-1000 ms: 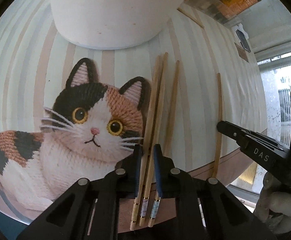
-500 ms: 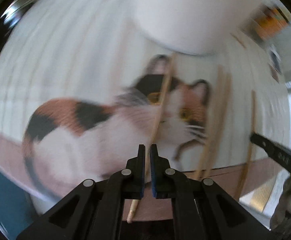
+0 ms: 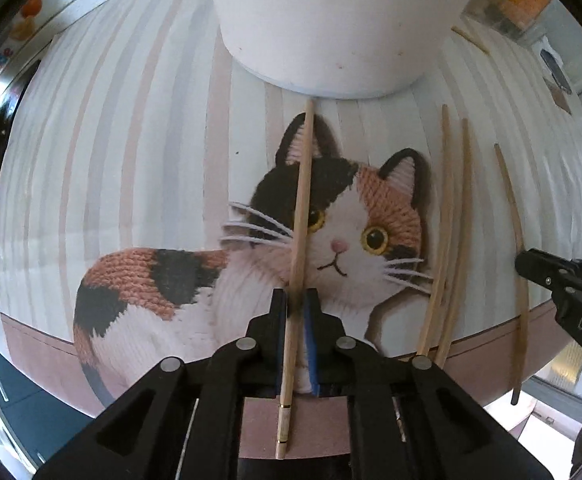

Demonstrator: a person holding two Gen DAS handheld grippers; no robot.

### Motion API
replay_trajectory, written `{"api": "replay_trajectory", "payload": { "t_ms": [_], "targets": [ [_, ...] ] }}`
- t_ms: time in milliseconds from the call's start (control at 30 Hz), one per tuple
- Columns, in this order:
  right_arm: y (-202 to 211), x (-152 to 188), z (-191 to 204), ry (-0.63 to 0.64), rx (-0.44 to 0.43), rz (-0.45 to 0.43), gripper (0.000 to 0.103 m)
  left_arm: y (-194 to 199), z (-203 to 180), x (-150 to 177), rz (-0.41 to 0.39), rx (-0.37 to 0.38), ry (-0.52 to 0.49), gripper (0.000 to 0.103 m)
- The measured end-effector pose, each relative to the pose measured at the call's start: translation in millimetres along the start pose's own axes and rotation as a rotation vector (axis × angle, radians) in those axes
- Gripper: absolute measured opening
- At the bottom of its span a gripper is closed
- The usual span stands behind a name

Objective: Organize utensils
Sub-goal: 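Lift and carry both chopsticks to the beige holder and lower them in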

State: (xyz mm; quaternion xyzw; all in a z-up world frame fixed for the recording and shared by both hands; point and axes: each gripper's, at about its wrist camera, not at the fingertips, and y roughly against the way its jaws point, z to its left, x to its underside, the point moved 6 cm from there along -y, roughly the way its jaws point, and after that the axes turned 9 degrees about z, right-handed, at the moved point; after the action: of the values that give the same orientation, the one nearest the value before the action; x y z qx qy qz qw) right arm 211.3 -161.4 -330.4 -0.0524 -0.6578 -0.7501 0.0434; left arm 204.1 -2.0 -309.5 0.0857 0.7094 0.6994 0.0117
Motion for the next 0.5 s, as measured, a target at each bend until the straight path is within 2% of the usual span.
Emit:
{"api": "replay_trajectory", "payload": {
  "t_ms": [233, 300, 433, 500],
  "targets": [
    [-0.2, -6.8, -4.0, -0.004, -0.008, 0.004, 0.008, -5.9, 65.2, 35.4, 0.020, 0.138, 0.290, 0.005],
    [3.1, -9.9, -6.7, -0.001, -0.013, 0.002, 0.008, -6.9, 72.1, 33.1, 0.025, 0.166, 0.321, 0.005],
    [-0.3, -15.0, 1.0, 0.019, -0.032, 0.014, 0.008, -6.4, 79.8, 18.8, 0.020, 0.125, 0.304, 0.007],
    [-0.5, -16.4, 6.7, 0.034, -0.012, 0.027, 0.008, -8.0, 78.2, 11.0, 0.026, 0.097, 0.287, 0.008]
  ]
}}
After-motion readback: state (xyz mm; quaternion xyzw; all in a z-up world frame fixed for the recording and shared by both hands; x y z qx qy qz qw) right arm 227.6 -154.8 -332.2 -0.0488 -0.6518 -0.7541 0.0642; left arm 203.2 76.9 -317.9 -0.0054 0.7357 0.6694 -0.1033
